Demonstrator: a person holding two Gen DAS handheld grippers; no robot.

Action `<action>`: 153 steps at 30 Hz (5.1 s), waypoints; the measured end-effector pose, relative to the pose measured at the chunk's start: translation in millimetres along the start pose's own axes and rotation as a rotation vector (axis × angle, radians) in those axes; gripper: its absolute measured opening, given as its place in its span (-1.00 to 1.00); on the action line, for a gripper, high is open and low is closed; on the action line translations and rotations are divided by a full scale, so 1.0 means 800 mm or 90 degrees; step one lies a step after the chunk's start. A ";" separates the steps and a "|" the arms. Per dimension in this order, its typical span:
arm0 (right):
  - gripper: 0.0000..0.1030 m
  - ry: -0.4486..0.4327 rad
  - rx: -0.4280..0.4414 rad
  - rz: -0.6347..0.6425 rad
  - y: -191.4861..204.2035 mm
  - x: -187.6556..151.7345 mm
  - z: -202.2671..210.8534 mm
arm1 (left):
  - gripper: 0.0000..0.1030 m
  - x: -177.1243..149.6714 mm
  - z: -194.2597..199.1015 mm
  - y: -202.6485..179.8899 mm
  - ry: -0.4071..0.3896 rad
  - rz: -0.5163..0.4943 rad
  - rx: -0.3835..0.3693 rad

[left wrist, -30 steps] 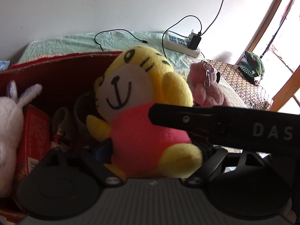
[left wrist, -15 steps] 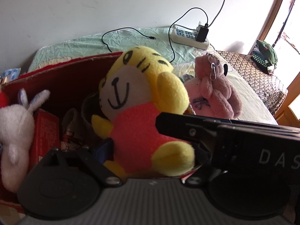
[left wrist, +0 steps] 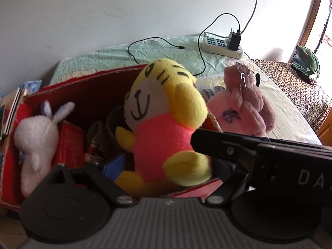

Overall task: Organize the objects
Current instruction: 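Lower the tiger into the red box and open the right gripper, then move the right gripper to the pink teddy bear with keyring, then grasp the pink teddy bear with the right gripper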

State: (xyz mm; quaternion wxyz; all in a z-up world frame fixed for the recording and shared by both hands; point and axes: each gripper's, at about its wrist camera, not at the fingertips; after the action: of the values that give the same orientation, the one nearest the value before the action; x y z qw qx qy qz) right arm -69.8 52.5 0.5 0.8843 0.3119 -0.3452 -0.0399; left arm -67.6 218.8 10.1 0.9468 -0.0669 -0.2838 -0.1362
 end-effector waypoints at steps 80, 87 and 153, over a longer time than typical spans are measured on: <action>-0.09 0.118 0.092 -0.030 -0.187 0.040 0.071 | 0.70 0.006 -0.041 -0.204 0.116 0.068 0.143; -0.09 0.132 0.093 -0.040 -0.202 0.043 0.071 | 0.70 0.008 -0.056 -0.216 0.138 0.069 0.146; -0.43 0.080 0.115 -0.094 -0.282 0.063 0.025 | 0.32 0.036 -0.128 -0.224 0.003 -0.016 -0.030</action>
State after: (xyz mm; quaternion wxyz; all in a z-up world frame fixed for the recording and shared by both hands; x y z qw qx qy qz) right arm -11.6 -153.5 -88.8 0.8670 0.4168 -0.2676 -0.0545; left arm -44.9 20.7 -49.9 0.9439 -0.0856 -0.2789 -0.1547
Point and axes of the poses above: each gripper's, at about its wrist camera, not at the fingertips, and z roughly against the way its jaws point, y to its left, x to its top, and after that the axes turned 5 degrees about y, right-handed
